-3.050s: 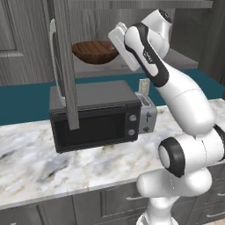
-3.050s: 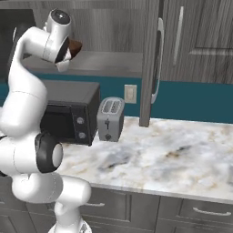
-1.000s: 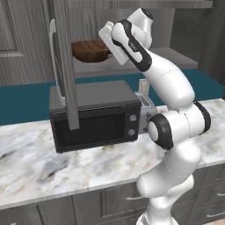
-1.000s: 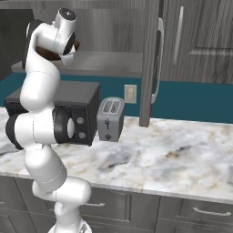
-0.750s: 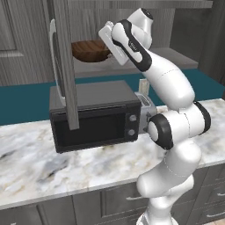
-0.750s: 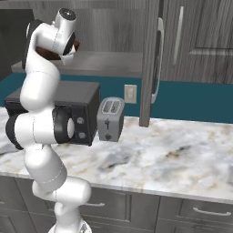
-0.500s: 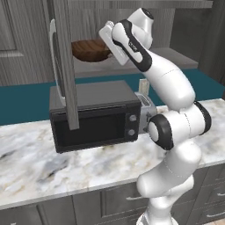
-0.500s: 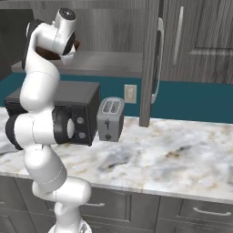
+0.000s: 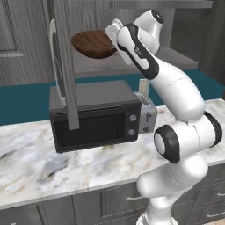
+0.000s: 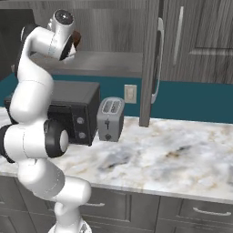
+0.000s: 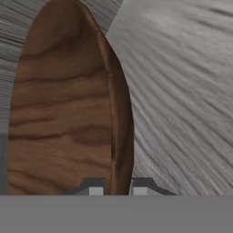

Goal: Pick up the bowls from the cabinet and place each bowl in front of a stool on the dining counter.

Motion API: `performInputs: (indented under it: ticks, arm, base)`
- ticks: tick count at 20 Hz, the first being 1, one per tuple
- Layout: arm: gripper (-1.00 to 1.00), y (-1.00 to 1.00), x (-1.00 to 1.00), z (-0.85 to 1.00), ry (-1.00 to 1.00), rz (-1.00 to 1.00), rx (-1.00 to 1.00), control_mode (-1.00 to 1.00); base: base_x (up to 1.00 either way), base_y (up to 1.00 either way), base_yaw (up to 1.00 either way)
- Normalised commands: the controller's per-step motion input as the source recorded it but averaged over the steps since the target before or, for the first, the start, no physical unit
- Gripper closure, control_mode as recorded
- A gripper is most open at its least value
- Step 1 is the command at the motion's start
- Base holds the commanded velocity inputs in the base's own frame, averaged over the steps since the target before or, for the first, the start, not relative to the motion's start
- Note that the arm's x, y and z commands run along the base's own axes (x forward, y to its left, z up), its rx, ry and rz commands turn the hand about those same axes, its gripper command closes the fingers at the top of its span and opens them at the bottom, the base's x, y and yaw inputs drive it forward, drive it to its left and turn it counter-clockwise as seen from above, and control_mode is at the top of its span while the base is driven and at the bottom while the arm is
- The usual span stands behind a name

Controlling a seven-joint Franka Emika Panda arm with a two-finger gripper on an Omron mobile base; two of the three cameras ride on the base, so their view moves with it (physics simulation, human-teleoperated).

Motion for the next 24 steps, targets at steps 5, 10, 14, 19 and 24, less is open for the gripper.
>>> performInputs:
  ticks: [5,10,14,19,24]
  arm:
    - [1.0,-0.37,-0.67,0.0,-0.03,-0.01,0.02,-1.0]
    - [1.0,-0.56,-0.84,0.0,0.0,0.0,0.0,-1.0]
    - [1.0,-0.52,-0.87,0.01,0.06,0.0,0.02,-1.0]
    - [1.0,-0.41,-0.98,0.0,0.12,-0.01,0.06,-1.0]
    - [1.0,-0.19,-0.95,-0.04,0.14,0.0,0.05,-1.0]
  base:
    - [0.0,0.0,0.0]
    - [0.0,0.0,0.0]
    - [0.0,0.0,0.0]
    - [0.0,0.0,0.0]
    - [0.0,0.0,0.0]
